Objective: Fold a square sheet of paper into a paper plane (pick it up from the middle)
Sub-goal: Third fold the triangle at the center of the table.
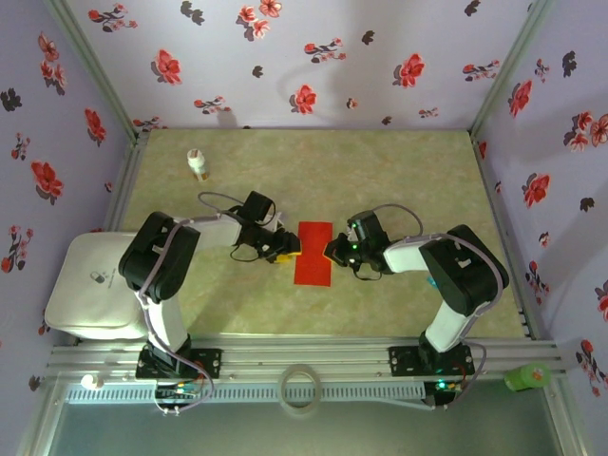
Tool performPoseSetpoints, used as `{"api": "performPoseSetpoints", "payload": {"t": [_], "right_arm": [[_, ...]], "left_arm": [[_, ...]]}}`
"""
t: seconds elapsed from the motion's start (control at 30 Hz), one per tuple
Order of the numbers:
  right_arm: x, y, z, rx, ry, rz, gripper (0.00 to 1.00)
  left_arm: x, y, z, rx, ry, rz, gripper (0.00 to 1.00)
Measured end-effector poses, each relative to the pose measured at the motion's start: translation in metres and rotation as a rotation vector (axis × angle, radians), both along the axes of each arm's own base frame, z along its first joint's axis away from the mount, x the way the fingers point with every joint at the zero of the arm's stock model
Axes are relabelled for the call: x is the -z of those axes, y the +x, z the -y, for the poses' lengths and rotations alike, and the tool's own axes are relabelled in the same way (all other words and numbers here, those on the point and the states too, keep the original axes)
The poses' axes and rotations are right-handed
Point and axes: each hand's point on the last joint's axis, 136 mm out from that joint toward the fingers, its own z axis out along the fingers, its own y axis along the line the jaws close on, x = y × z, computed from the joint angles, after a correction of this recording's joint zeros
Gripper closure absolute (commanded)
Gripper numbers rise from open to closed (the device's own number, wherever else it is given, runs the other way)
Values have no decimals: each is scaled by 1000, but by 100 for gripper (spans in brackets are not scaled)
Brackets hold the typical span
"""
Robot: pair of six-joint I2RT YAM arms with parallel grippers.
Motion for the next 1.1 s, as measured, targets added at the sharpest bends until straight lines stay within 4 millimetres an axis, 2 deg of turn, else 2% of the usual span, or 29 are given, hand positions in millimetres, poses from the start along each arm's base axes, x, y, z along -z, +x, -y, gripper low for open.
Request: {"api": "performPoseSetpoints", "payload": {"t": [0.77, 1.1], "right_arm": [[0, 0, 0, 2, 2, -1, 94], [0, 0, 0, 9, 9, -3, 94]], "left_arm": [[2, 0, 6, 16, -2, 10, 66], [2, 0, 9, 22, -6, 16, 66]]}}
